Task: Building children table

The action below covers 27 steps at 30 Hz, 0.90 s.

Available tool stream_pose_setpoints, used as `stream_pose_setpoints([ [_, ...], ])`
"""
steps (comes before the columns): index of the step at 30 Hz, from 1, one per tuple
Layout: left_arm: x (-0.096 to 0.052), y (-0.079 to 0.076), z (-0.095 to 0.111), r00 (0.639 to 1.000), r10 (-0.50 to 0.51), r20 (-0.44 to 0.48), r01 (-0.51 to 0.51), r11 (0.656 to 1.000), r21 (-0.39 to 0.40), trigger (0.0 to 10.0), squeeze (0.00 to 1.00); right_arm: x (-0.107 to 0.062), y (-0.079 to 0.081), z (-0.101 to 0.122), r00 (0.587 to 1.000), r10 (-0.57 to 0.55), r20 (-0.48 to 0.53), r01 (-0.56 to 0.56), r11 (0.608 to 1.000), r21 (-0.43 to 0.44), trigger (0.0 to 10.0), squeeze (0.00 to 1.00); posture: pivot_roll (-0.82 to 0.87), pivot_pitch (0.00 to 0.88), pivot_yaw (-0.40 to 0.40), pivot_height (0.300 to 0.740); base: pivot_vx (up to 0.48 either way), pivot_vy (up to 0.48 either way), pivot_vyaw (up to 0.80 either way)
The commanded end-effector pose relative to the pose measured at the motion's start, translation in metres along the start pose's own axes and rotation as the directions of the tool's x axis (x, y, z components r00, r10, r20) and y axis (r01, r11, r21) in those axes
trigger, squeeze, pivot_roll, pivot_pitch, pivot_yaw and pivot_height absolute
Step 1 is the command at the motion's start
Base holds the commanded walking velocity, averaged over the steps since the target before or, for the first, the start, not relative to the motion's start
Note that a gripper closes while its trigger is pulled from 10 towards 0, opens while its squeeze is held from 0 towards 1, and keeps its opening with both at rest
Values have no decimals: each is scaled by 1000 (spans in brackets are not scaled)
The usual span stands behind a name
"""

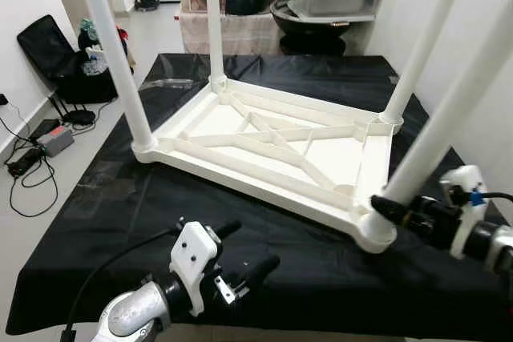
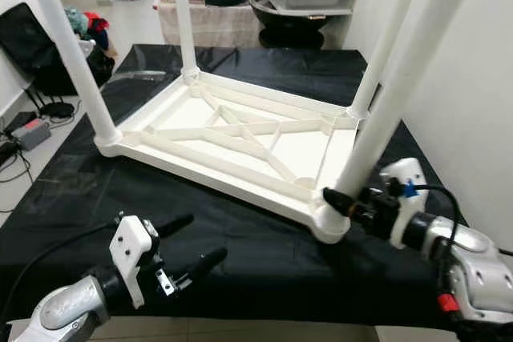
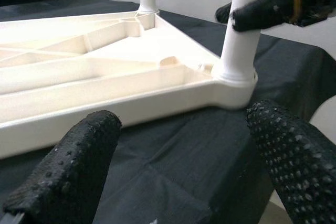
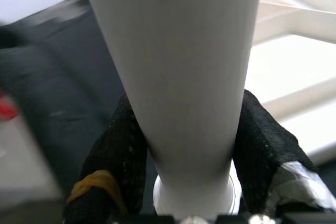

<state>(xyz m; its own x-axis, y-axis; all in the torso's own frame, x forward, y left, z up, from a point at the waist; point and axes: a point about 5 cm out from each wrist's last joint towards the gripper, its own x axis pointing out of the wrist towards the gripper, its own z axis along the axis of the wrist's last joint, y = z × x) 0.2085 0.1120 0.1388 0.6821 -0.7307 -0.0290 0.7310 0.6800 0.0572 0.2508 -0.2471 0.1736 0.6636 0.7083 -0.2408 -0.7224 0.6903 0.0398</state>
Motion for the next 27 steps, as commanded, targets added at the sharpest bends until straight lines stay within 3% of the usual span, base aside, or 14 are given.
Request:
stream_pose_setpoints([
  [1, 0, 2, -4, 1000, 6, -15, -6, 1000, -5, 10000, 0, 31, 46, -1, 966, 258, -1, -258, 966, 28, 10000, 0, -86, 68, -56, 740, 0, 0, 0],
  [2, 0, 2, -4, 1000, 6, -15, -6, 1000, -5, 10000, 0, 31, 46, -1, 966, 258, -1, -258, 966, 28, 10000, 0, -86, 68, -56, 740, 0, 0, 0],
  [3, 1, 2, -4, 1000, 9, -13, -9, 1000, -5, 10000, 0, 40, 60, 4, 950, 312, 9, -312, 950, 18, 10000, 0, -82, 67, -60, 740, 0, 0, 0],
  [5, 1, 2, -4, 1000, 11, -12, -11, 1000, -4, 10000, 0, 45, 67, 7, 941, 338, 15, -339, 941, 12, 10000, 0, -82, 67, -60, 740, 0, 0, 0],
  [10, 2, 2, -4, 1000, 17, -9, -17, 1000, -5, 10000, 0, 58, 75, 13, 933, 360, 5, -360, 933, -9, 10000, 0, -84, 68, -65, 740, 0, 0, 0],
  [12, 2, 2, -4, 1000, 18, -5, -18, 1000, -7, 10000, 0, 82, 73, 23, 965, 258, 54, -259, 966, 1, 10000, 0, -84, 70, -70, 740, 0, 0, 0],
  [17, 2, 2, -4, 1000, 20, -3, -20, 1000, -7, 10000, 0, 97, 67, 30, 985, 146, 97, -150, 988, 37, 10000, 0, -75, 70, -73, 740, 0, 0, 0],
  [18, 2, 1, -4, 1000, 22, -2, -22, 1000, -6, 10000, 0, 98, 67, 32, 985, 136, 108, -143, 988, 58, 10000, 965, -73, 71, -74, 740, 0, 0, 0],
  [20, 2, 1, -4, 1000, 22, -2, -22, 1000, -6, 10000, 0, 98, 67, 32, 985, 136, 108, -143, 988, 58, 10000, 965, -73, 71, -74, 740, 0, 0, 0],
  [23, 3, 3, -3, 999, 39, 4, -39, 999, -8, 10000, 0, 84, 81, 29, 956, 279, 87, -283, 958, 39, 10000, 1000, -71, 73, -75, 740, 0, 0, 0],
  [24, 3, 4, -2, 999, 50, 9, -50, 999, -11, 10000, 0, 76, 80, 27, 946, 315, 77, -319, 947, 36, 10000, 1000, -72, 75, -75, 740, 0, 0, 0],
  [26, 3, 4, -2, 999, 50, 9, -50, 999, -11, 10000, 0, 76, 80, 27, 946, 315, 77, -319, 947, 36, 10000, 1000, -72, 75, -75, 740, 0, 0, 0],
  [27, 3, 5, -1, 998, 62, 13, -61, 998, -14, 10000, 0, 66, 76, 25, 938, 340, 63, -342, 939, 21, 10000, 1000, -70, 73, -73, 740, 0, 0, 0],
])
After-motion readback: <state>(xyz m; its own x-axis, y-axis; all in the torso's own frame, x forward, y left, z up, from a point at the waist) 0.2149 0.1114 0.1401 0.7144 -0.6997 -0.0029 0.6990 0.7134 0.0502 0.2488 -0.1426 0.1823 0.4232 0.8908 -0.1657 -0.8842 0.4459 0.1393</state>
